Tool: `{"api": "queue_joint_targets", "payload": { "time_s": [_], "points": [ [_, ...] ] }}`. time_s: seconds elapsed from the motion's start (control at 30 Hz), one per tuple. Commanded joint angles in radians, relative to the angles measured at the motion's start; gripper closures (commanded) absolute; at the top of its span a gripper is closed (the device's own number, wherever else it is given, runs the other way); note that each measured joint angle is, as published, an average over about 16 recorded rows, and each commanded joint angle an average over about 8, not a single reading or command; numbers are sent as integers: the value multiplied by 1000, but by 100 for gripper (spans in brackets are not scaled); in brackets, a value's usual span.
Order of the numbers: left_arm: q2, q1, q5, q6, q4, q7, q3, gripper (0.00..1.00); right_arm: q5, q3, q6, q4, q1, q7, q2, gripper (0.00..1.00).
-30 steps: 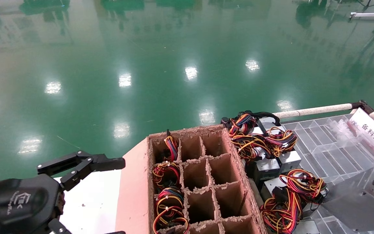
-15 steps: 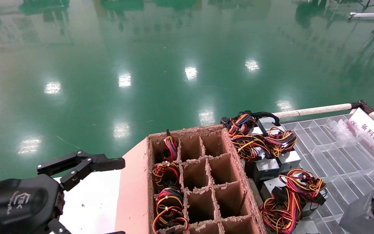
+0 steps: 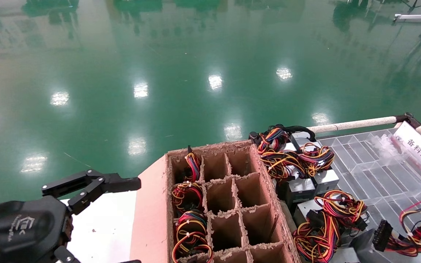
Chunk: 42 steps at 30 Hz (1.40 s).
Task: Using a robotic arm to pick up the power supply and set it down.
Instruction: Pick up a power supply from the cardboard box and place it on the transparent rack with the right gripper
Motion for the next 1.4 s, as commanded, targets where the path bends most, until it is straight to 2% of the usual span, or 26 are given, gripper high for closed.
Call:
{"api": "queue_joint_targets", "payload": {
  "time_s": [0.03,0.43,0.73,1.0,1.4],
  "points": [
    [0,0,0,0,0,0,0,0,32,-21,32,24,-13,-19,-1,100],
    [0,0,0,0,0,0,0,0,149,-87,169,153,-52,-91,1,100],
    [0,0,0,0,0,0,0,0,211,-106,207,196,-63,-139,-49,100],
    [0,0,0,0,0,0,0,0,286,-138,208,169,-103,-184,-94,100],
    [0,0,0,0,0,0,0,0,463,-196,139,118,-192,-306,-98,100]
  ]
}}
